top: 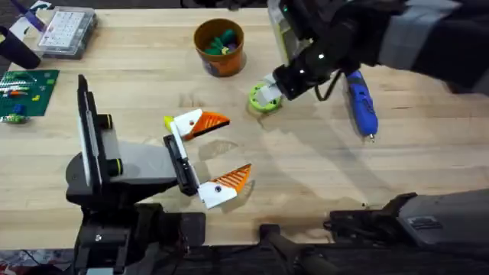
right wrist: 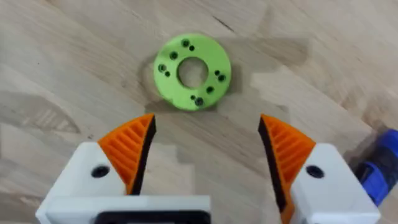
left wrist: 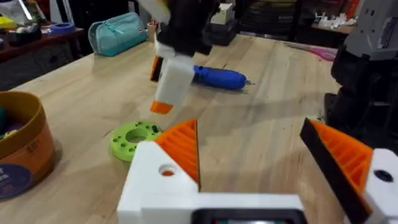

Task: Pick up the gripper from the table and insert it into the empty holder that is missing its gripper. Then pick up a screw, insert it into the mounting hole, and use the screwdriver to tighten it. Finally, clean up the table by picking up the vegetable and placing it into the bucket.

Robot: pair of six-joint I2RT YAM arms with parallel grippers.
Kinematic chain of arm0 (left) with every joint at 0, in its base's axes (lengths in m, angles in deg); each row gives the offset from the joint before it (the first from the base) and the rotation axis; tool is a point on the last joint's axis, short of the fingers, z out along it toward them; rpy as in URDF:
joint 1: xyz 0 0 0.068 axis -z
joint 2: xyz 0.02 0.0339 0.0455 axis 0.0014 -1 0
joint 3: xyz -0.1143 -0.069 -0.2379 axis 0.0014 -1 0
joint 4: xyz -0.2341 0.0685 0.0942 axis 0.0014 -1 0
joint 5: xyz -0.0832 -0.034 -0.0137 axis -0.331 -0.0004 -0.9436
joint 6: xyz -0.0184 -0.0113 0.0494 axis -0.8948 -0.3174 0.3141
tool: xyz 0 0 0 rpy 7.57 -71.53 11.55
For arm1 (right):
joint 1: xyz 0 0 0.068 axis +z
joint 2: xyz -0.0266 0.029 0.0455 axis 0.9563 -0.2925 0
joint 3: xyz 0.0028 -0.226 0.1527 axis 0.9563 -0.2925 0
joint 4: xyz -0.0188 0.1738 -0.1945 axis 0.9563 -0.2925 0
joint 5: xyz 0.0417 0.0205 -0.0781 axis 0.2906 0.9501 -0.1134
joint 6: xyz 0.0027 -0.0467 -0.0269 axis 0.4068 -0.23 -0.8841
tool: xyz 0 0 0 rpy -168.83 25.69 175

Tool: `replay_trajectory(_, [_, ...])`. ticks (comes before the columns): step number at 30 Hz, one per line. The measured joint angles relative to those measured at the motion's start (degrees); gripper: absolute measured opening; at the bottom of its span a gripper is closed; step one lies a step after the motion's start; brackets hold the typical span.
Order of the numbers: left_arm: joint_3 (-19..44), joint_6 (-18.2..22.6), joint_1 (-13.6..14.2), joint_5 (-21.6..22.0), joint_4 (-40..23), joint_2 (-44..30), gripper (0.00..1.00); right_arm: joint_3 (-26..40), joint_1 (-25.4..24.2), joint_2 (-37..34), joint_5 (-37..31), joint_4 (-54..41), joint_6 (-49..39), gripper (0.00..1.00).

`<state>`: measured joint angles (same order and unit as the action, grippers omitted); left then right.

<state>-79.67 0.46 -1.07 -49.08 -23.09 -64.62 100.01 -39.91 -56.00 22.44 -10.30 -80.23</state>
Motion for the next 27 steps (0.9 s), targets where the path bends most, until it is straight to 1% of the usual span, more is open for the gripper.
replay_trajectory(4, [0.0, 0.0, 0.0, 0.0, 0.0, 0.0, 0.988, -0.1, 0.0, 1.2, -0.4, -1.7, 0.0, 0.998])
replay_trajectory(12, [0.0, 0.0, 0.0, 0.0, 0.0, 0.0, 0.988, -5.2, 0.0, 0.9, -0.4, 1.3, 0.0, 0.996])
replay_trajectory(15, [0.0, 0.0, 0.0, 0.0, 0.0, 0.0, 0.988, -5.8, 0.0, -0.1, -0.4, 2.7, 0.0, 0.987])
replay_trajectory(20, [0.0, 0.0, 0.0, 0.0, 0.0, 0.0, 0.988, -5.8, 0.0, -2.7, -0.4, 4.0, 0.0, 0.919])
replay_trajectory(27, [0.0, 0.0, 0.0, 0.0, 0.0, 0.0, 0.987, -6.0, 0.0, -5.4, -0.4, 6.8, 0.1, 0.747])
